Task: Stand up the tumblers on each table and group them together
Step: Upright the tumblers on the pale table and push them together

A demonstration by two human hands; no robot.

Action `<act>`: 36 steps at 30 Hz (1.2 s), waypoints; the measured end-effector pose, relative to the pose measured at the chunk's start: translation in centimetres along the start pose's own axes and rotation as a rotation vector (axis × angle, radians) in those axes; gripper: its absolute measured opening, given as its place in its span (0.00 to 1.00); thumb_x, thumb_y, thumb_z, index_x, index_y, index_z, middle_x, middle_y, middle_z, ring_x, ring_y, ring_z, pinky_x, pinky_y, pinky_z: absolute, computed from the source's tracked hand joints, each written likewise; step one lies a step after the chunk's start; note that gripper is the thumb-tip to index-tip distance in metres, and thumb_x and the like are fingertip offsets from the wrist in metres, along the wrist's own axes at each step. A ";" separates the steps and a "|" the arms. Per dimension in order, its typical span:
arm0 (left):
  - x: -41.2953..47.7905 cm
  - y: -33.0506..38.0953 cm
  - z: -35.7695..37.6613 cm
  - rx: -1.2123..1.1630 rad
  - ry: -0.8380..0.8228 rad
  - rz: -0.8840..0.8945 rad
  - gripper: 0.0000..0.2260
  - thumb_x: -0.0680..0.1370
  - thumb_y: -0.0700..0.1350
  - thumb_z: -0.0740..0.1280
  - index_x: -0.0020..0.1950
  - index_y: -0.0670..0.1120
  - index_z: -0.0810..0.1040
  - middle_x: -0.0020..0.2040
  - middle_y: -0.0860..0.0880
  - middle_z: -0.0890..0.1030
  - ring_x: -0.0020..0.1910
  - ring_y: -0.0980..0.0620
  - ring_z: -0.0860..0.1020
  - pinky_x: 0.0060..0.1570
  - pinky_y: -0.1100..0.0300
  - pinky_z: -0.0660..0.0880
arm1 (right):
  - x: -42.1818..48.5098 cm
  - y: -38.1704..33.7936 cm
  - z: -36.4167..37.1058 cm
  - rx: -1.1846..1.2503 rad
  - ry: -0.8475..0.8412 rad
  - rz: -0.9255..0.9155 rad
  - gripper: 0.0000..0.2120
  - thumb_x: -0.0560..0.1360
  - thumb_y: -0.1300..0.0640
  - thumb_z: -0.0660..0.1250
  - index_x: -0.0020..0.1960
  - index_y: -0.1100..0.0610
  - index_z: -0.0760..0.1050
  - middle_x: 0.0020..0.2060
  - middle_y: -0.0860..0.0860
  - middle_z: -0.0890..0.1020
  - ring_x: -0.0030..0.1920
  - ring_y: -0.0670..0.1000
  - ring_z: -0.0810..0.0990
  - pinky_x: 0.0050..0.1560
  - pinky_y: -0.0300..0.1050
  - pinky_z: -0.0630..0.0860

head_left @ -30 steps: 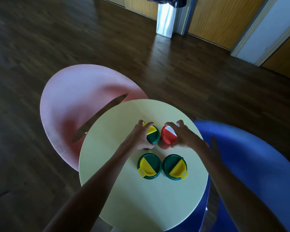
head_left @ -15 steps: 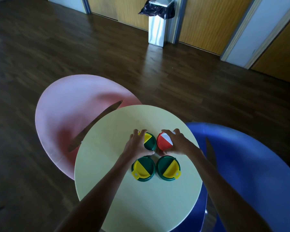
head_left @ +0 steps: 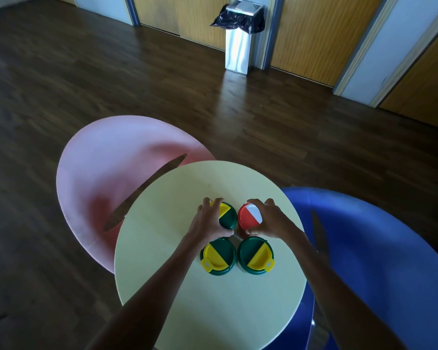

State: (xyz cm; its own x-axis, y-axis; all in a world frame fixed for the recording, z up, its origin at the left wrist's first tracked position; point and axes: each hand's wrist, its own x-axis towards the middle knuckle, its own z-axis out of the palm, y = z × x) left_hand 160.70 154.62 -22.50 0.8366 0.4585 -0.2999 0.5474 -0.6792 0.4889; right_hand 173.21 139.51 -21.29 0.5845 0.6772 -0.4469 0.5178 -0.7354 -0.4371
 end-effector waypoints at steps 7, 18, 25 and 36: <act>0.0 -0.4 -0.2 0.043 -0.033 0.032 0.42 0.65 0.56 0.76 0.72 0.50 0.59 0.68 0.43 0.62 0.65 0.42 0.67 0.54 0.48 0.75 | -0.1 0.3 -0.1 -0.003 -0.042 -0.015 0.44 0.66 0.46 0.75 0.75 0.43 0.54 0.68 0.58 0.62 0.69 0.62 0.65 0.61 0.53 0.71; -3.3 -2.4 -0.5 -0.208 0.082 -0.003 0.46 0.72 0.61 0.67 0.76 0.49 0.39 0.76 0.40 0.49 0.73 0.36 0.58 0.64 0.42 0.68 | -4.0 3.1 0.8 0.331 0.182 0.081 0.39 0.71 0.39 0.67 0.75 0.49 0.54 0.70 0.56 0.67 0.67 0.56 0.70 0.64 0.58 0.71; -8.7 -3.7 4.1 -0.446 0.026 -0.051 0.54 0.65 0.67 0.69 0.76 0.46 0.40 0.75 0.44 0.51 0.73 0.45 0.60 0.67 0.48 0.67 | -8.6 3.0 5.8 0.315 0.159 0.081 0.41 0.66 0.39 0.72 0.72 0.53 0.60 0.67 0.51 0.68 0.66 0.52 0.71 0.61 0.57 0.73; -9.6 -4.1 5.2 -0.390 0.177 0.067 0.39 0.60 0.50 0.80 0.66 0.45 0.65 0.59 0.49 0.69 0.55 0.55 0.70 0.47 0.78 0.66 | -8.7 2.0 7.4 0.269 0.201 0.023 0.46 0.63 0.44 0.77 0.72 0.55 0.57 0.68 0.53 0.69 0.66 0.53 0.70 0.57 0.50 0.74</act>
State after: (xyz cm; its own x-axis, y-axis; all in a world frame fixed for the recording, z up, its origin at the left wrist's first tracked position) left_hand 150.49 150.03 -25.85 0.8349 0.5351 -0.1286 0.4152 -0.4591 0.7854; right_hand 164.51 132.38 -24.09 0.7199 0.6222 -0.3076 0.3350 -0.6996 -0.6311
